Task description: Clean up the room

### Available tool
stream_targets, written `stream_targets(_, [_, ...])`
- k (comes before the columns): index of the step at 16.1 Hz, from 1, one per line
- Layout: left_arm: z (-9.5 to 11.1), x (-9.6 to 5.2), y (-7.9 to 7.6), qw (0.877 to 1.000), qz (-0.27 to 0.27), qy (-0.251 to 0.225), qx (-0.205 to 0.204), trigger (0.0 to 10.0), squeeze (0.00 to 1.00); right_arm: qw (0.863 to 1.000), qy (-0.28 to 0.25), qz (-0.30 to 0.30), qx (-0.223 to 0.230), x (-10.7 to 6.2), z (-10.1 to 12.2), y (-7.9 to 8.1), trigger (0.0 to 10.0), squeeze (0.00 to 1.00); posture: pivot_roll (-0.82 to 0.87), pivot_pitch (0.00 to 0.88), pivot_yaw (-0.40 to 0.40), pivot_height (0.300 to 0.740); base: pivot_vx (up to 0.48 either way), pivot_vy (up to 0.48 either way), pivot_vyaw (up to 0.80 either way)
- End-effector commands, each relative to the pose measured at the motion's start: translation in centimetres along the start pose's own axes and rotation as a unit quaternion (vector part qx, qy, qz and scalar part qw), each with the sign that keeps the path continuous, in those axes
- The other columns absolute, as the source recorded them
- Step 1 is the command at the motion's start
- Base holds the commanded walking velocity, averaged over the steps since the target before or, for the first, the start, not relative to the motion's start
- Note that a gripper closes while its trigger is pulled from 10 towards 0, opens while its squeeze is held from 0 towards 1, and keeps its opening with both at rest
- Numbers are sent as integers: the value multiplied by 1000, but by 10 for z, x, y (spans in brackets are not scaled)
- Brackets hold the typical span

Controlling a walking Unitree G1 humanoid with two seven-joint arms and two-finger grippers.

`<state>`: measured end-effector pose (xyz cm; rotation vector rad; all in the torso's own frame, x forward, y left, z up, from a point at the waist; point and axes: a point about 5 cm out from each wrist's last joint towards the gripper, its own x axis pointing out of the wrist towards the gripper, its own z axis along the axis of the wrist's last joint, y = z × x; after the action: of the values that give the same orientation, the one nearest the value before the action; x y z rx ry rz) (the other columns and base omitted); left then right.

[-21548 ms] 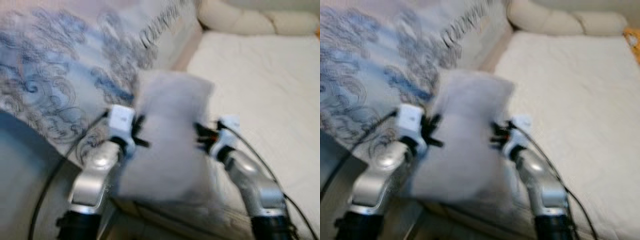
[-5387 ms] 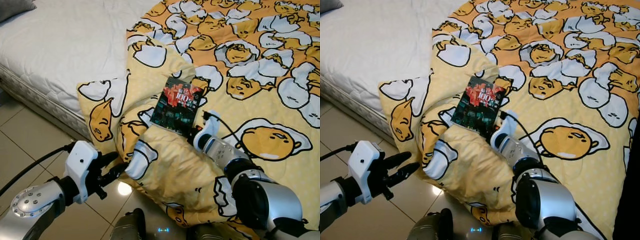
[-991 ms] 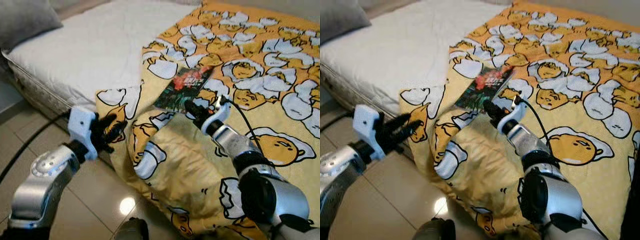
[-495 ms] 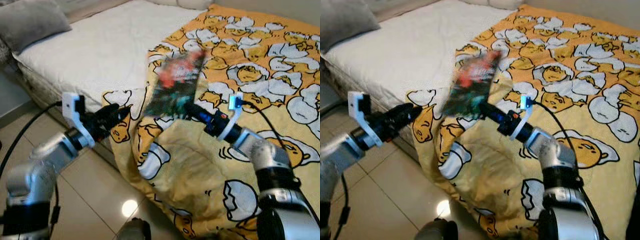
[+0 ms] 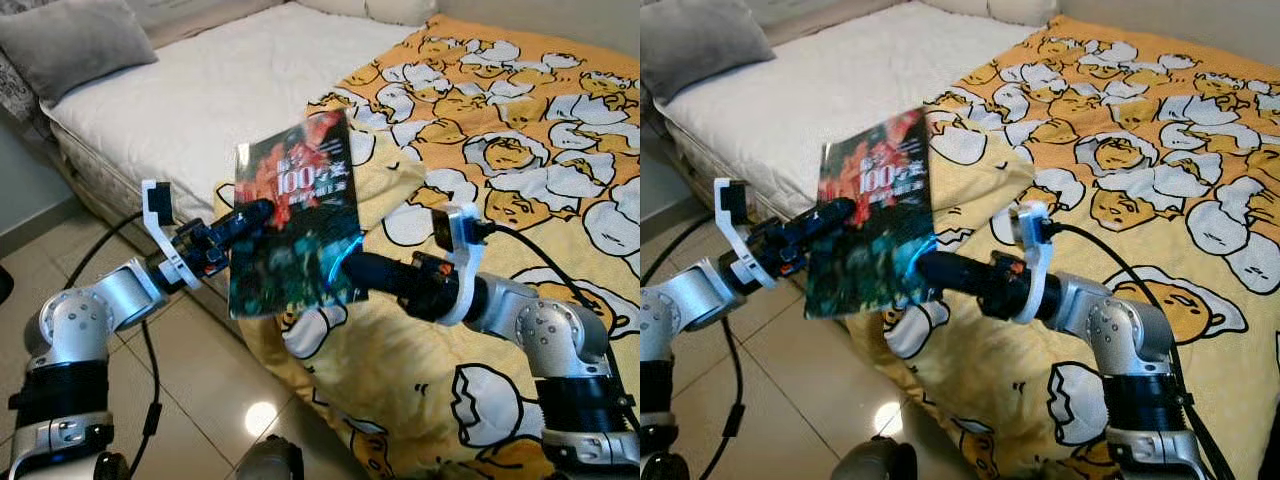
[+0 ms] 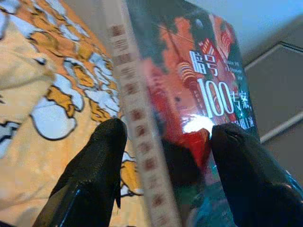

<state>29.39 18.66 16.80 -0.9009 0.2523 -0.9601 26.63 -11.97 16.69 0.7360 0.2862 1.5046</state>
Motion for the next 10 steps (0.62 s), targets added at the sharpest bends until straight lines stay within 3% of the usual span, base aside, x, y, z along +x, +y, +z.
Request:
stream_targets(1, [-1, 7, -4, 1000, -17, 18, 8, 2118, 0, 999, 5, 34, -8, 5, 1, 7, 0, 0, 61, 0, 86, 740, 0, 0, 0])
stream_targets(2, [-1, 9, -7, 999, -29, 22, 8, 0, 0, 999, 8, 30, -8, 5, -1, 7, 0, 0, 56, 0, 91, 740, 0, 0, 0])
stream_targets(10, [-11, -2, -15, 998, -52, 19, -13, 0, 0, 1000, 12, 16, -15, 1, 1, 8, 0, 0, 48, 0, 95, 740, 0, 0, 0])
